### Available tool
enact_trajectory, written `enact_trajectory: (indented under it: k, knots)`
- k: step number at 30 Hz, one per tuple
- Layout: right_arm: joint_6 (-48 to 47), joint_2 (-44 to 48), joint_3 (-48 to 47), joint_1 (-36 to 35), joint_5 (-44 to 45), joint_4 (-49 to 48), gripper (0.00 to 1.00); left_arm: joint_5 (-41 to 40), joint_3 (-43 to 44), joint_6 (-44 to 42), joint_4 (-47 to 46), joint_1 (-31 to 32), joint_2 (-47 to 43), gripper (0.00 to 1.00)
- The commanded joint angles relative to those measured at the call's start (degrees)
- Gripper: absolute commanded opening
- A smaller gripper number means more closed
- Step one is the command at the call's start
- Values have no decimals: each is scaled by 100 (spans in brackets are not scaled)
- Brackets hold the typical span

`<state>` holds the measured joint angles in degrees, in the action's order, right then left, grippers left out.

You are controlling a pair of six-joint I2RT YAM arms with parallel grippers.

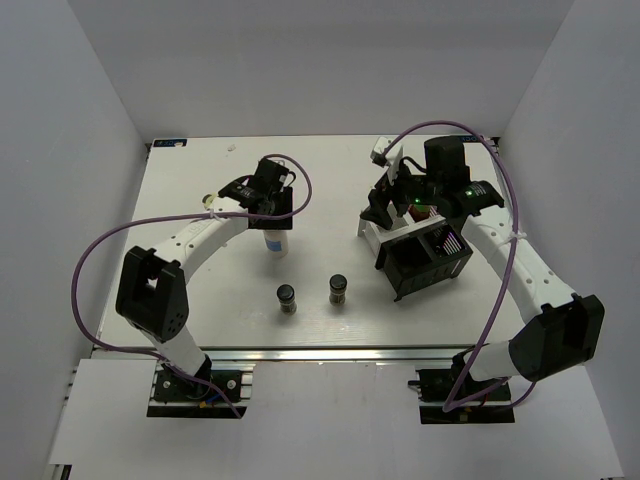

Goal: Organize the condiment bottles

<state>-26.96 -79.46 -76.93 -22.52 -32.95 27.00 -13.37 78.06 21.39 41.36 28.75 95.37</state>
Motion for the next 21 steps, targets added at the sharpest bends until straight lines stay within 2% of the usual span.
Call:
enact_trajectory:
  k: [1, 5, 6, 7, 11, 16, 20, 21]
  knots:
    - [86, 211, 46, 29, 34, -152, 89, -61, -81, 67, -67, 43, -54, 65]
    - [182, 282, 125, 55, 87, -213, 89, 9, -72, 94, -50, 60, -159, 46]
    - [208, 308, 151, 72, 104, -239, 89, 62, 41, 68, -6, 78, -229, 30]
    - [226, 326, 169, 81, 139, -248, 89, 88, 173, 76, 73, 87, -238, 23]
    - [542, 519, 204, 143, 543, -459, 89, 150, 964, 50, 591, 218, -256, 0]
    - [928, 721, 81, 310, 667, -591, 85, 650, 1824, 15, 917, 289, -204, 0]
    - [1175, 879, -42, 441, 553, -661, 64, 844, 2677, -55, 1206, 490, 103, 0]
    - [1193, 897, -59, 477, 527, -653, 47, 862, 2879, -64, 1268, 604, 191, 0]
